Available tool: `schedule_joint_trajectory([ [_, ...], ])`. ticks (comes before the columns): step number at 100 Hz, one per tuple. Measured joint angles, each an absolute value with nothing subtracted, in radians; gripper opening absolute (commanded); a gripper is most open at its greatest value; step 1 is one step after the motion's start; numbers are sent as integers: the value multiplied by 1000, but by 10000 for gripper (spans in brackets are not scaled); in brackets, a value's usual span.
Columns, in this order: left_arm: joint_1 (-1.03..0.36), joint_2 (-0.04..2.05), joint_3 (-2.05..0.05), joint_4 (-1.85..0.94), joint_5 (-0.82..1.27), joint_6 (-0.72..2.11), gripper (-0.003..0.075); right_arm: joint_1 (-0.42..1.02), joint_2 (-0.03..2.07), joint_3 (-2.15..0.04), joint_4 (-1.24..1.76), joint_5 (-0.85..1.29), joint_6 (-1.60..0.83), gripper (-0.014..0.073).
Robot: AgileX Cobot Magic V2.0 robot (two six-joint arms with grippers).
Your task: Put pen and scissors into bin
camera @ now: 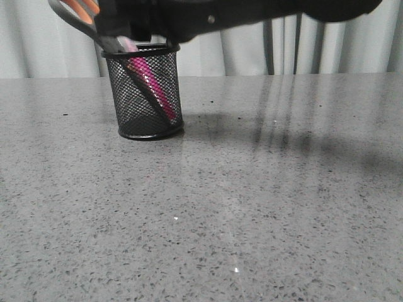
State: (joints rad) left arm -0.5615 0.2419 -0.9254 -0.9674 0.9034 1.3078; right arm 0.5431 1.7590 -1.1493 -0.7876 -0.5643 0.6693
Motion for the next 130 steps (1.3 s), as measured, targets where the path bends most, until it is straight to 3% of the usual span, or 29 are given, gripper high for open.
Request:
schedule_joint_trajectory([
  [18, -561, 242, -913, -898, 899, 1294, -19, 519, 1679, -1149, -788, -551, 671, 294],
  [25, -561, 242, -891, -847, 880, 1243, -19, 517, 1638, -1149, -792, -535, 672, 165],
  [33, -561, 238, -844, -786, 818, 1165, -19, 517, 1568, -1147, -843, -514, 673, -80],
  [53, -561, 158, -666, -738, 541, 1011, -19, 517, 1287, -1090, -990, -455, 673, -49],
  [72, -561, 62, -465, -778, 259, 872, -19, 517, 922, -896, -1027, -210, 673, -49],
  [101, -561, 41, -301, -884, 213, 854, -19, 517, 437, -496, -1024, 89, 673, -49],
  [130, -561, 41, -294, -954, 215, 852, -19, 517, 365, -450, -999, 89, 673, -49],
])
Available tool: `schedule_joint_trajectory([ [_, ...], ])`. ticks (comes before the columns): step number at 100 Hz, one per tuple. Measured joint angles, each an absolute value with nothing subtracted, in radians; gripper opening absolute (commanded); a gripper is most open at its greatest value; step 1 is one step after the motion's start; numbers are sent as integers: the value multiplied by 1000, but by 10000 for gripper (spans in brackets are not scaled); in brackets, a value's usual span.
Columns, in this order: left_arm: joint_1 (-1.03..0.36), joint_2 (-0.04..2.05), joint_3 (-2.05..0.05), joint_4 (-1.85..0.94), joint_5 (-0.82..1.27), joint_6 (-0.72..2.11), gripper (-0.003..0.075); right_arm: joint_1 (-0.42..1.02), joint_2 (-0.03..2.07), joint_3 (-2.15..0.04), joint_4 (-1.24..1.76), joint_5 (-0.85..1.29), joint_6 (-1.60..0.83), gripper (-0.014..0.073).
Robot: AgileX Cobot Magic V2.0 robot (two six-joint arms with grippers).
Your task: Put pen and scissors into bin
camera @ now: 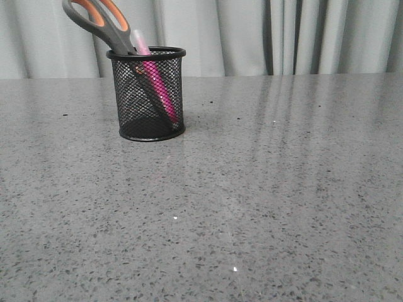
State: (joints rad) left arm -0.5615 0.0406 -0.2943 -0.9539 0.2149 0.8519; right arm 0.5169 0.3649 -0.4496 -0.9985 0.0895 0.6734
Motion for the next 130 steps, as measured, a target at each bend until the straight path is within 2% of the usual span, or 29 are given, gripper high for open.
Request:
schedule_joint_trajectory([
  [69, -561, 41, -246, -955, 194, 854, -19, 517, 365, -450, -999, 75, 673, -49],
  [86, -552, 41, -192, -722, 84, 822, -19, 517, 365, -450, -999, 75, 673, -49],
  [103, -452, 41, -75, -314, -22, 519, -19, 517, 365, -450, -999, 75, 673, -49],
  [130, -260, 40, 3, -206, 0, 242, -19, 517, 365, -450, -999, 73, 673, -49],
])
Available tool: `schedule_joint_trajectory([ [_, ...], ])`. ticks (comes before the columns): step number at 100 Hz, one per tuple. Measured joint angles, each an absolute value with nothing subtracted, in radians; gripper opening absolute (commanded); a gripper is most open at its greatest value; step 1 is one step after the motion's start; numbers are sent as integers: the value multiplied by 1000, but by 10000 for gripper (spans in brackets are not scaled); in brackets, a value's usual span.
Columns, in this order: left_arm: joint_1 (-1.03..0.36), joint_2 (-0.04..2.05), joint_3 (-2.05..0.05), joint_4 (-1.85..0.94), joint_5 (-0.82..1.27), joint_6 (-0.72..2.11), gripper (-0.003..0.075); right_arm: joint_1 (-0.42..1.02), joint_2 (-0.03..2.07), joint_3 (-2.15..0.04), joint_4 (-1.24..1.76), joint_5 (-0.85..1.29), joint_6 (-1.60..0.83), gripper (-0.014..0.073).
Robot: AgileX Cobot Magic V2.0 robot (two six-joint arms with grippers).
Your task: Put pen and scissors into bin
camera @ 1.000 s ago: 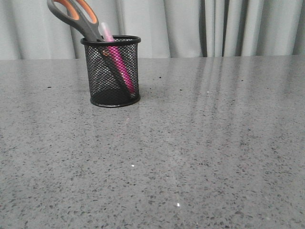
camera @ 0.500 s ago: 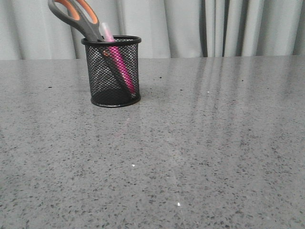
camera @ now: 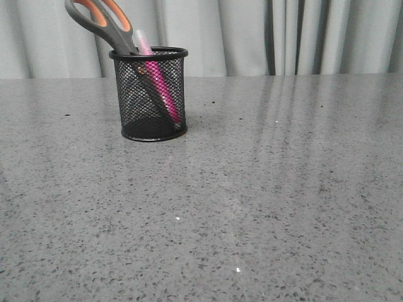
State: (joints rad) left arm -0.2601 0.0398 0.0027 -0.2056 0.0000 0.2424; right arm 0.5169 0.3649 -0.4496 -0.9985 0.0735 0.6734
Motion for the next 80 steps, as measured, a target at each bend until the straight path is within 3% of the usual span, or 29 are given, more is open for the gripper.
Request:
schedule_joint_trajectory([
  [30, -195, 40, 3, -107, 287, 221, -19, 517, 363, -450, -999, 73, 673, -49],
  [80, -130, 40, 3, -100, 310, 221, -19, 517, 363, -450, -999, 73, 673, -49],
])
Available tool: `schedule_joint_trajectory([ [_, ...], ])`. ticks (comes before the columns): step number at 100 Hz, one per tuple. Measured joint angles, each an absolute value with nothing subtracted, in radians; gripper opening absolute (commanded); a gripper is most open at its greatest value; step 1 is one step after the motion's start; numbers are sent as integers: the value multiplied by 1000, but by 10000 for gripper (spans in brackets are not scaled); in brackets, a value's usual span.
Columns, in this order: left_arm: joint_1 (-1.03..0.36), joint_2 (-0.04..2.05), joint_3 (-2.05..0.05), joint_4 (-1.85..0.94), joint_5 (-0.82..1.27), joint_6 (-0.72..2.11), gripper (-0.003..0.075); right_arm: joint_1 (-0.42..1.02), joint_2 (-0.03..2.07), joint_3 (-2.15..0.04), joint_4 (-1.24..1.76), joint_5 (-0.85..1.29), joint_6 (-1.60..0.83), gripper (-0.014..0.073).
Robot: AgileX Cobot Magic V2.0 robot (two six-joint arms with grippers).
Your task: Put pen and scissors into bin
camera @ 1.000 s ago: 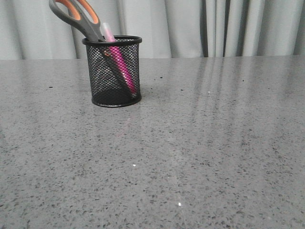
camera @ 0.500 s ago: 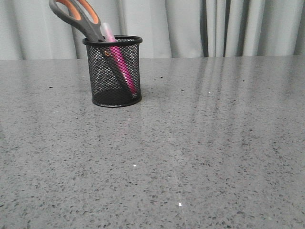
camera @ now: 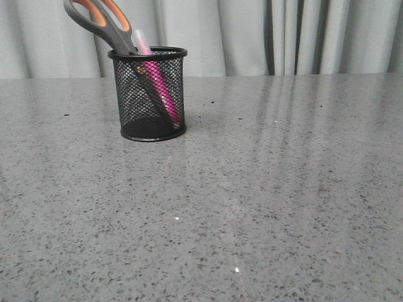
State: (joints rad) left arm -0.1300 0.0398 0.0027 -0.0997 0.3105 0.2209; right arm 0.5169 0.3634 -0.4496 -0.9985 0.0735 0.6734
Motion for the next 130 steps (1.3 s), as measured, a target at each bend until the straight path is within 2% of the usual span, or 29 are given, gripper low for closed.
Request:
schedule_joint_trajectory([
  [37, -130, 40, 3, -100, 311, 220, -19, 517, 353, -429, -999, 64, 673, -49],
  [63, -130, 40, 3, -100, 311, 220, -19, 509, 272, -202, -977, 47, 673, -49],
  [76, -130, 40, 3, -100, 313, 220, -19, 486, 182, -127, -783, 93, 646, -49],
  [90, -130, 40, 3, -100, 313, 220, -19, 417, 108, -81, -497, 134, 440, -50],
  [107, -130, 40, 3, -100, 313, 220, -19, 246, 83, -3, -235, 112, 145, -50],
  [130, -130, 40, 3, -100, 315, 220, -19, 100, 46, 11, -111, 171, 37, -50],
])
